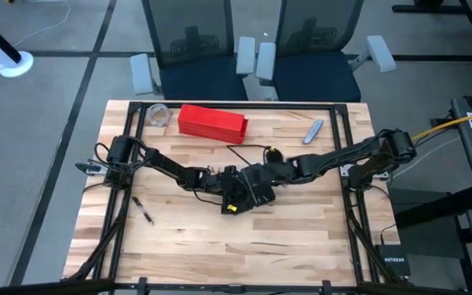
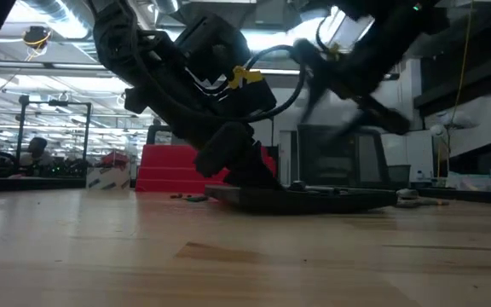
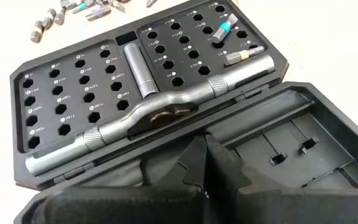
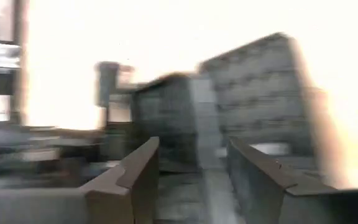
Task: Prefit tool cases
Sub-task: Remove the screwdriver from the tool case
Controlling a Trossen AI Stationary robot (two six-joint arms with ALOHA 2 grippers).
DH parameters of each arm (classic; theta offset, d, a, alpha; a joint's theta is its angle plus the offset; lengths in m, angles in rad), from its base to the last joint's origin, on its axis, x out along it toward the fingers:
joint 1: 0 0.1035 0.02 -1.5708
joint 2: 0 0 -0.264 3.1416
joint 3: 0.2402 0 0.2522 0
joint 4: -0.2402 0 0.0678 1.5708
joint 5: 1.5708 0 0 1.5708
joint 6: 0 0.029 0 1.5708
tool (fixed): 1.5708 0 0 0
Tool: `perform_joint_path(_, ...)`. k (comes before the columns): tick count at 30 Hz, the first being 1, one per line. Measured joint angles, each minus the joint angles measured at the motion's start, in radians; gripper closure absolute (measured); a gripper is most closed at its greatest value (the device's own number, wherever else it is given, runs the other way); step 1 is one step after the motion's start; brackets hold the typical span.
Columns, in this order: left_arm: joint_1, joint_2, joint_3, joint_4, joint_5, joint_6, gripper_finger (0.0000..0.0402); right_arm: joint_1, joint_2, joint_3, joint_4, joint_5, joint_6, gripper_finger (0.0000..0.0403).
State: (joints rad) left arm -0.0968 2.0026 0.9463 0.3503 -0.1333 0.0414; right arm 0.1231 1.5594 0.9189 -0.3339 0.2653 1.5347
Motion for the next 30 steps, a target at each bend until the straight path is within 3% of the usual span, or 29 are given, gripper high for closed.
perform_joint_path(3,0.0,0.0,0.0,-0.002,0.0,0.0,0.0402,-0.003,-0.012,-0.002,-0.139,-0.039,-0.043,0.0221)
perform_joint_path(6,0.001,0.0,-0.002,0.006,0.0,-0.001,0.0402,0.0,-0.005,-0.002,-0.172,-0.083,-0.127,0.0221)
perform_joint_path(30,0.0,0.002,-0.003,0.032,0.008,-0.016,0.0402,-0.008,0.168,0.0,0.037,-0.064,-0.235,0.0221)
